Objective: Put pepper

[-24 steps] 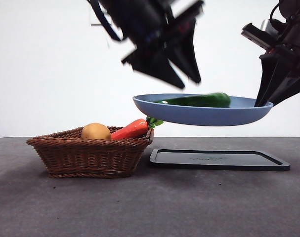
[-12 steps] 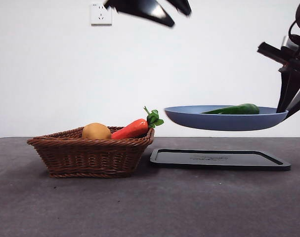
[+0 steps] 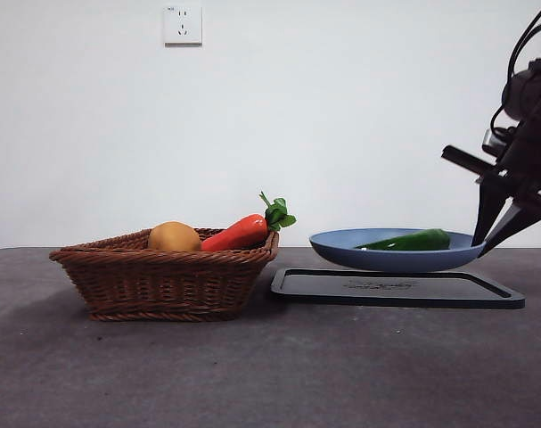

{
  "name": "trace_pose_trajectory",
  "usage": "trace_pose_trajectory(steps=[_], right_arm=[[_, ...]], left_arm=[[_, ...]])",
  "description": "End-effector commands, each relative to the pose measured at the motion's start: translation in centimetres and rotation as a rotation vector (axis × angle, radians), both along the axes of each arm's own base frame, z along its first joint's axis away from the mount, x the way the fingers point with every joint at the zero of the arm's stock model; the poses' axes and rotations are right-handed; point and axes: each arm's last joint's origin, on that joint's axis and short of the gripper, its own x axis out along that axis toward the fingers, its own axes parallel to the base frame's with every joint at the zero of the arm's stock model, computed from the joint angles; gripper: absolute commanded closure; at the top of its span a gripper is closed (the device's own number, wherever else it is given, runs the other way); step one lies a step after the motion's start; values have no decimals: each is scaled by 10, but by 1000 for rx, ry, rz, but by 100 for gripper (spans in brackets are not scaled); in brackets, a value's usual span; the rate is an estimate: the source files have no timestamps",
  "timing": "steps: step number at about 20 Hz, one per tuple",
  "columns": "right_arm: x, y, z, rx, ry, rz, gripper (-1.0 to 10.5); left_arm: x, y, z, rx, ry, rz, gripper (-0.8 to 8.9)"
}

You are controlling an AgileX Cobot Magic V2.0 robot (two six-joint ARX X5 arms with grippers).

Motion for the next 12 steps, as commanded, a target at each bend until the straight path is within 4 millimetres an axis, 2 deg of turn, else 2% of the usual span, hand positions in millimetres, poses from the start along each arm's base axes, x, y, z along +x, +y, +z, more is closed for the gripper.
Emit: trace_pose_trajectory(steps=[1, 5, 9, 12], right_arm=[[10, 0, -10, 8, -4, 1, 944], [13, 0, -23, 1, 17, 14, 944], [15, 1, -24, -2, 2, 23, 943], [14, 1, -24, -3, 10, 21, 811]], left_arm=[[0, -3, 2, -4, 2, -5, 605], [0, -3, 3, -18, 4, 0, 605], [0, -3, 3, -21, 2, -1, 605], [0, -3, 3, -21, 2, -1, 605]])
